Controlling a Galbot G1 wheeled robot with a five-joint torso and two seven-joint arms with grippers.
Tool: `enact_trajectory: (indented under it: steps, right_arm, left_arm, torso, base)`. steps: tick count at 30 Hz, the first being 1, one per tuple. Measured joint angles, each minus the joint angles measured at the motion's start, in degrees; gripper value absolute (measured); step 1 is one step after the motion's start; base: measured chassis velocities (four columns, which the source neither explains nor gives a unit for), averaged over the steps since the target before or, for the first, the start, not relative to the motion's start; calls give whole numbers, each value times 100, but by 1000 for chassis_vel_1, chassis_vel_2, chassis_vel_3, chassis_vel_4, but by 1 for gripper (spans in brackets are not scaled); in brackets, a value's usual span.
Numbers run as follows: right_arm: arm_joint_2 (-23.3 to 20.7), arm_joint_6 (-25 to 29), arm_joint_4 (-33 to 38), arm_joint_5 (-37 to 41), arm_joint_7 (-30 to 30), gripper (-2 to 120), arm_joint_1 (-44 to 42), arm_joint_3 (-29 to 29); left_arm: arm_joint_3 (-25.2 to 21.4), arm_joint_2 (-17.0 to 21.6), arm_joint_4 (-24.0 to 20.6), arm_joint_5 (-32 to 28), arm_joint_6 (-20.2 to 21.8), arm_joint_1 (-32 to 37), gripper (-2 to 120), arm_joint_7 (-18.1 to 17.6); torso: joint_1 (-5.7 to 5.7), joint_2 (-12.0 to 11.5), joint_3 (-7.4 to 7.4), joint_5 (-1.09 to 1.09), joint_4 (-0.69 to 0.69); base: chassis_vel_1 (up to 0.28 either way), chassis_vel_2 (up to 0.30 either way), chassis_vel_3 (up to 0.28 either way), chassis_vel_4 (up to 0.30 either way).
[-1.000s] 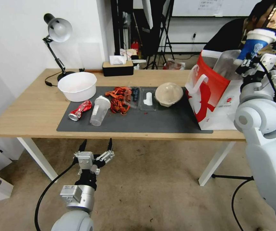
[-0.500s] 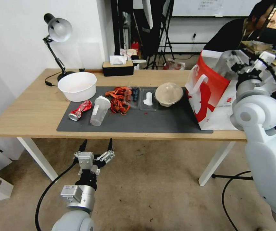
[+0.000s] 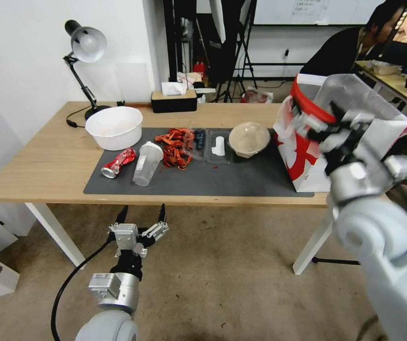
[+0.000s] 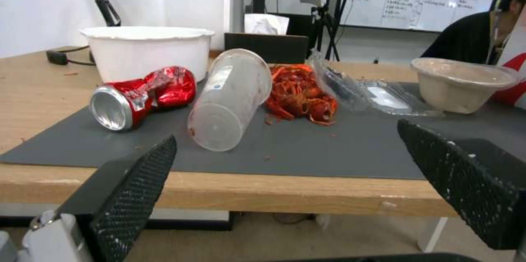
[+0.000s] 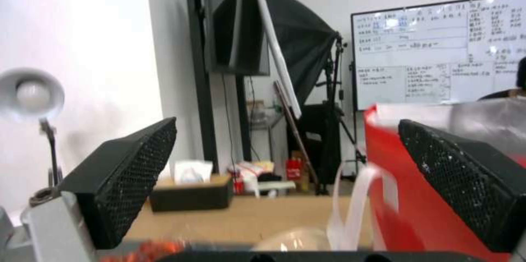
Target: Pick up the trash from the table and place it into the takeout bag.
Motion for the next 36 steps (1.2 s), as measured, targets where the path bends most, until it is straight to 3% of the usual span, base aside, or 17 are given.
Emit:
enact_trajectory:
  steps: [6, 9, 18, 29, 36]
  right_arm:
    - [230, 478, 31, -895, 69, 100, -888, -90]
    - [355, 975, -199, -1447, 236, 100, -1485, -205]
    - [633, 1709, -785, -1759, 372, 100, -2336, -323]
    - [722, 1827, -1024, -1781, 396, 100, -2261, -407]
    - [762, 1514, -978, -1394, 607, 100, -1797, -541]
  left_arm:
    - [-8, 16, -10, -13, -14, 4, 100, -1]
    - [-26, 30, -13, -27, -29, 8, 100, -4]
    - [-31, 35, 6, -52, -39, -16, 100, -10]
    - [-19, 31, 41, -52, -42, -27, 100, -11]
    - [-20, 30, 55, -50, -61, -16, 100, -11]
  torso:
    - [0, 0, 0, 1, 1]
    - [0, 0, -1, 0, 0]
    - [0, 0, 0, 1, 0]
    - [0, -1, 0, 1, 0]
    - [0, -1, 1, 1, 1]
  base:
    - [0, 0, 0, 0]
    - [0, 0, 0, 0]
    - [0, 0, 0, 0]
    - [0, 0, 0, 0]
    - [0, 0, 0, 0]
